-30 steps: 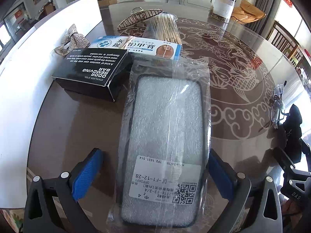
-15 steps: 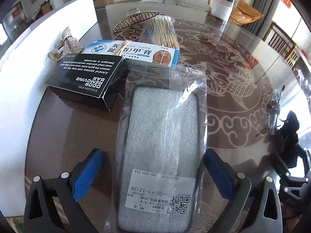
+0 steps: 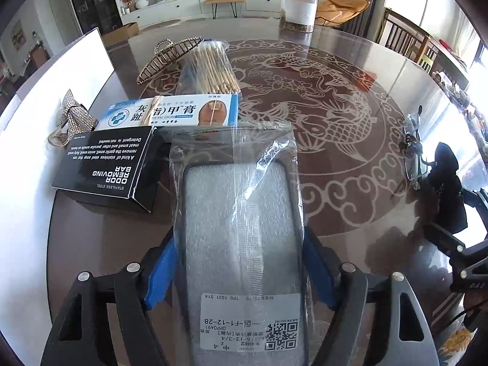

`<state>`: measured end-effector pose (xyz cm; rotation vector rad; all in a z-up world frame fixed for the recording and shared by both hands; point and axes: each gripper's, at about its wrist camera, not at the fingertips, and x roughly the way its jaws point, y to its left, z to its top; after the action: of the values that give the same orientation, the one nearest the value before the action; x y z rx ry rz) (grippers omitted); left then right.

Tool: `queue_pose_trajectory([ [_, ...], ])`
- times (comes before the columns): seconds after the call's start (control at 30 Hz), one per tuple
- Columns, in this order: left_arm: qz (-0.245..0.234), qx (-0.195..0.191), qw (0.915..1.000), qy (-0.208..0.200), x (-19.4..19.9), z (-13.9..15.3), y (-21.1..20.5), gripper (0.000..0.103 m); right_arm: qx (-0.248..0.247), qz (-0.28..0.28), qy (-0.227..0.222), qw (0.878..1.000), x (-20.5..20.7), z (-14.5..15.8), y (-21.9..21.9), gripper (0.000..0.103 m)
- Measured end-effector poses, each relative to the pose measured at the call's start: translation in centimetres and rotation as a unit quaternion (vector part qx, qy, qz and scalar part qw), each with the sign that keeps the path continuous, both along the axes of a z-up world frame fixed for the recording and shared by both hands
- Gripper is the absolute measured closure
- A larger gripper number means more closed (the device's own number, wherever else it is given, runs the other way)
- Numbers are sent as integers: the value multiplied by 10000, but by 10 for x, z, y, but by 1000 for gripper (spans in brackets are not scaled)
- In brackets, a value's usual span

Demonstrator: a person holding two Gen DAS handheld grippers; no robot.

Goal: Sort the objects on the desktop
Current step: 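Close the right tool on the black pouch while the left tool holds the bag, then carry the pouch and bagged case over the white bin and open both tools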

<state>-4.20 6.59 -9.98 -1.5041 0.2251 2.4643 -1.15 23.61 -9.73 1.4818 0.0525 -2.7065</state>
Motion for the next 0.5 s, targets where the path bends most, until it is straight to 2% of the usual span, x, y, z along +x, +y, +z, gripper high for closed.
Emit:
queue_pose_trajectory([
  [0.17,89,158,9998,-18,6,2,-5,29,-910,-358,220,9950,10,23,33,1],
  [0.27,146,294,9995,-38,6,3,-6,29,-858,-274,43,9959,-1,27,25,1],
  [0.37,109,445,9989,-6,12,8,-7,29,-566,-251,-229,9978,-13,19,16,3],
  [0.4,67,433,9990,13,14,9,-6,29,-484,-303,-322,9979,-17,15,16,18],
  [0.43,34,415,9991,24,16,9,-6,29,-499,-347,-385,9974,-17,13,20,41],
  [0.47,19,407,9992,20,16,9,-6,29,-419,-414,-311,9978,-15,15,24,51],
  [0.5,17,429,9991,16,17,10,-6,29,-506,-448,-356,9971,-15,16,29,71],
])
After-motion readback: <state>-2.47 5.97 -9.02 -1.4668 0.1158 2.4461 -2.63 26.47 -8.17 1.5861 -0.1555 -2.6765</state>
